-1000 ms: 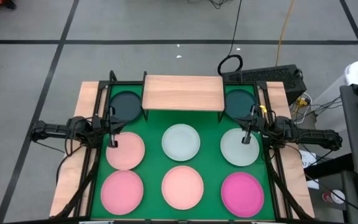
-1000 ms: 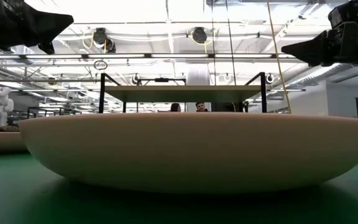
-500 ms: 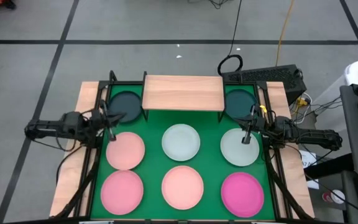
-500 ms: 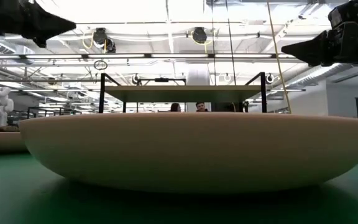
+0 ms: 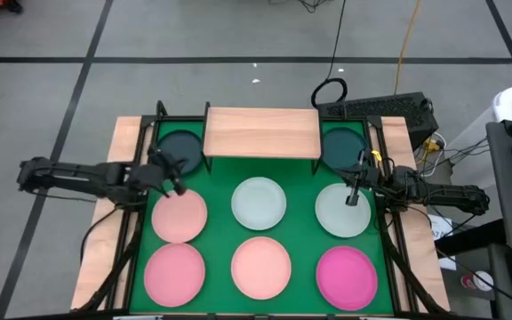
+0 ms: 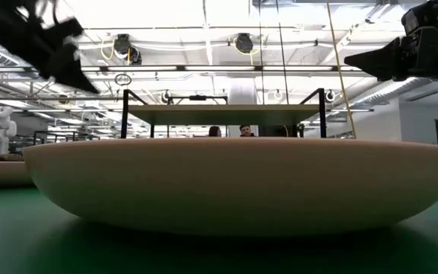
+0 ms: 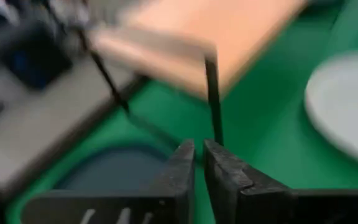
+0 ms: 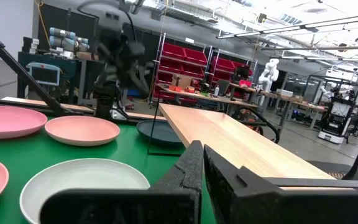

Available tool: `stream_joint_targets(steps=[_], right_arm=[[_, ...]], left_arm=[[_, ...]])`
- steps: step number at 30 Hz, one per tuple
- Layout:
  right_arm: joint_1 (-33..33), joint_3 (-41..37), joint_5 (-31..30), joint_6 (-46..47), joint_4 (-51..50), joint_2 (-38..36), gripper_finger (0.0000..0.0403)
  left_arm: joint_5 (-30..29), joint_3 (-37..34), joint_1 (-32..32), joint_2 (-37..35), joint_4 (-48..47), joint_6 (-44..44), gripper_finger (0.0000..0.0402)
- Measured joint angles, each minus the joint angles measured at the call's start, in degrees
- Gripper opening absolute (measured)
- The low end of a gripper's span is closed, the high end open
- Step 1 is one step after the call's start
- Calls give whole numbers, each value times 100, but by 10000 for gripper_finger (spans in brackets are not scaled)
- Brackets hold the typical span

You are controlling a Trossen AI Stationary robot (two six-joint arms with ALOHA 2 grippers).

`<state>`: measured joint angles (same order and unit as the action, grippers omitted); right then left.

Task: Place and stack plates onto a shelf
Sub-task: Put the left black plate on the shelf

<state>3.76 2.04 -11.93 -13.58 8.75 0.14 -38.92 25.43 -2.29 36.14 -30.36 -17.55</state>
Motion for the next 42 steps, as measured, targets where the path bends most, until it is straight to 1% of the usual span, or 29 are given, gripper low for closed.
stream_joint_targets(steps=[2,4,10,16,22,25,31,37,39,42], right_arm=[[-1,-1,1,-1,0,0,0],[0,-1,1,-1,0,0,0],[-1,-1,-1,-1,-2,-2,0],[0,0,-1,1,-4,0,0],[1,-1,0,0,-3,0,0],[1,-1,-1,1,-2,0,0],[1,0,0,0,-2,0,0],[1,1,1,1,-2,0,0],[0,0,-1,-1,-2,0,0],[-1,-1,-1,-1,-2,-2,0]], left_arm=[[285,-2,60,391,-266,-438,68],[399,-2,78,756,-331,-649,87],[436,-2,174,1668,-292,-677,129],[454,-2,421,2449,-303,-545,145],[601,-2,847,2959,-307,-521,146],[661,-2,1085,3090,-272,-420,146],[1103,-2,1640,3303,-123,-138,146],[1152,-2,1982,3526,-76,-9,144],[1164,-2,2026,3584,-13,78,134],[1184,-3,2089,3604,-24,-116,97]])
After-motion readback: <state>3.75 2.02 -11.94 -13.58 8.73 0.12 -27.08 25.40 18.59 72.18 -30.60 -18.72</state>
